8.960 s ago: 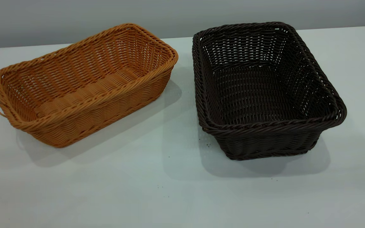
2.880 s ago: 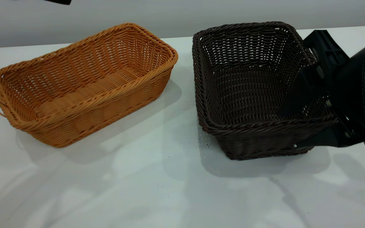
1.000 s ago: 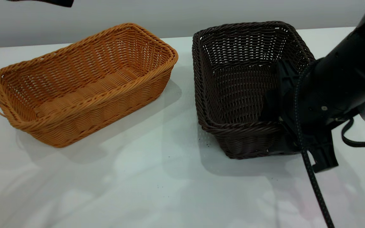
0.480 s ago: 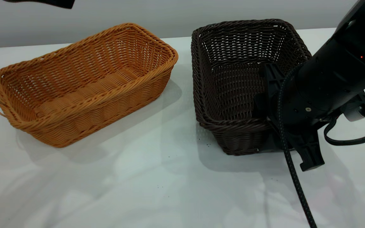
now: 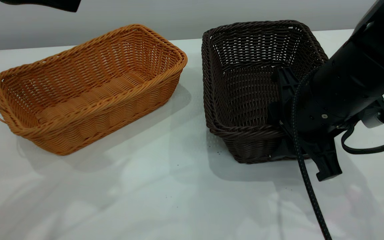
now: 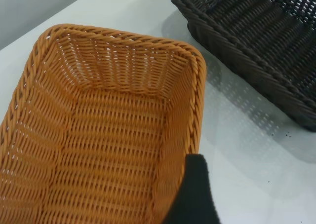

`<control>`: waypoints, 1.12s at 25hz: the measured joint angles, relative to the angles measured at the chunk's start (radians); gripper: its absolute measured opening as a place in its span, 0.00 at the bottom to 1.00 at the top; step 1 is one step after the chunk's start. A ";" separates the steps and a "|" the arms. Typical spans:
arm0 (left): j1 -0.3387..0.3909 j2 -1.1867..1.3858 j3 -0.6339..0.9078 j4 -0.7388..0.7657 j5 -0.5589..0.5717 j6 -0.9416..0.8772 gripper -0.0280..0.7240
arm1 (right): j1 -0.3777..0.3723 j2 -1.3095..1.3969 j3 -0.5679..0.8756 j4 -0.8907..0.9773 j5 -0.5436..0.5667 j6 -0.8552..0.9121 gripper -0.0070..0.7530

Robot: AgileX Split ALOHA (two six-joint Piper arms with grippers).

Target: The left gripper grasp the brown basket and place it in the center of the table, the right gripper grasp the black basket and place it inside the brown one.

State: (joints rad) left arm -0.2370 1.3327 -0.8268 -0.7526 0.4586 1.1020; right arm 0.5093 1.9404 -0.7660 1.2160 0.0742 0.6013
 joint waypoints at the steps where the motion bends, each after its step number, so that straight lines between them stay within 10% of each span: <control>1: 0.000 0.000 0.000 0.000 0.000 0.000 0.74 | 0.000 0.000 0.000 0.000 0.000 0.000 0.34; 28: 0.000 0.009 0.002 0.005 -0.004 -0.001 0.74 | -0.022 -0.105 0.001 0.001 0.017 -0.065 0.34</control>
State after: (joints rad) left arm -0.2370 1.3417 -0.8251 -0.7473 0.4550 1.1009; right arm 0.4876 1.8352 -0.7650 1.2169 0.0907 0.5360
